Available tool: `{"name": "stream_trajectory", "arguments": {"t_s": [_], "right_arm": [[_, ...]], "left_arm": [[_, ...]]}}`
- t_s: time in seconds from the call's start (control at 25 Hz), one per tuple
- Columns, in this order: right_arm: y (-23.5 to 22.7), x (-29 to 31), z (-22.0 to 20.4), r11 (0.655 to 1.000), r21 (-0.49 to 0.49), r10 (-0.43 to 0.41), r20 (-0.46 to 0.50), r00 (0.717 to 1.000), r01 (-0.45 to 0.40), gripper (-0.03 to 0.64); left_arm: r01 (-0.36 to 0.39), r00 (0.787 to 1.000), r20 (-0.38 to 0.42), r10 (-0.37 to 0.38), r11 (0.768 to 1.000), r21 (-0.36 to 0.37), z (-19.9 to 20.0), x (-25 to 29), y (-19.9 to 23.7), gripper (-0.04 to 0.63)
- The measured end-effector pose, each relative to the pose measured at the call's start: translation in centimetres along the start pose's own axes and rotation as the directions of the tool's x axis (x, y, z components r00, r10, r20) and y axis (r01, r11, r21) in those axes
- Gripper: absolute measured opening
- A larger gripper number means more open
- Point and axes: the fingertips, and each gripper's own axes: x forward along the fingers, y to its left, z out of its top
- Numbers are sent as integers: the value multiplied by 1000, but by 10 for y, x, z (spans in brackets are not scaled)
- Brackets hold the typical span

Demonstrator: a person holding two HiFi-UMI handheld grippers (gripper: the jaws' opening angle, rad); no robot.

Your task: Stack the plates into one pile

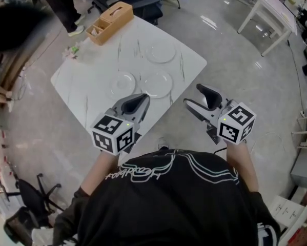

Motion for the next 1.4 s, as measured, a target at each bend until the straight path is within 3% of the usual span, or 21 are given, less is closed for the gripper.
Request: {"name": "stream_trajectory", "arguments": {"t_s": [0.44, 0.76, 1.24, 1.4], "right_arm": [[-39, 27, -22, 999, 45, 5, -51, 999, -3, 296], [-69, 54, -23, 997, 59, 63, -90, 994, -58, 296], [-117, 126, -58, 988, 50, 157, -282, 946, -150, 296], [-131, 142, -71, 983, 73, 181, -335, 925, -166, 296]], "left_arm": [[-83, 995, -55, 86, 995, 53, -15, 41, 49, 38], [-138, 983, -122, 134, 990, -26, -43, 68, 80, 38], [-233, 949, -244, 201, 966, -110, -85, 98, 132, 38], [-256, 927, -303, 221, 963, -81, -101, 105, 140, 38]]}}
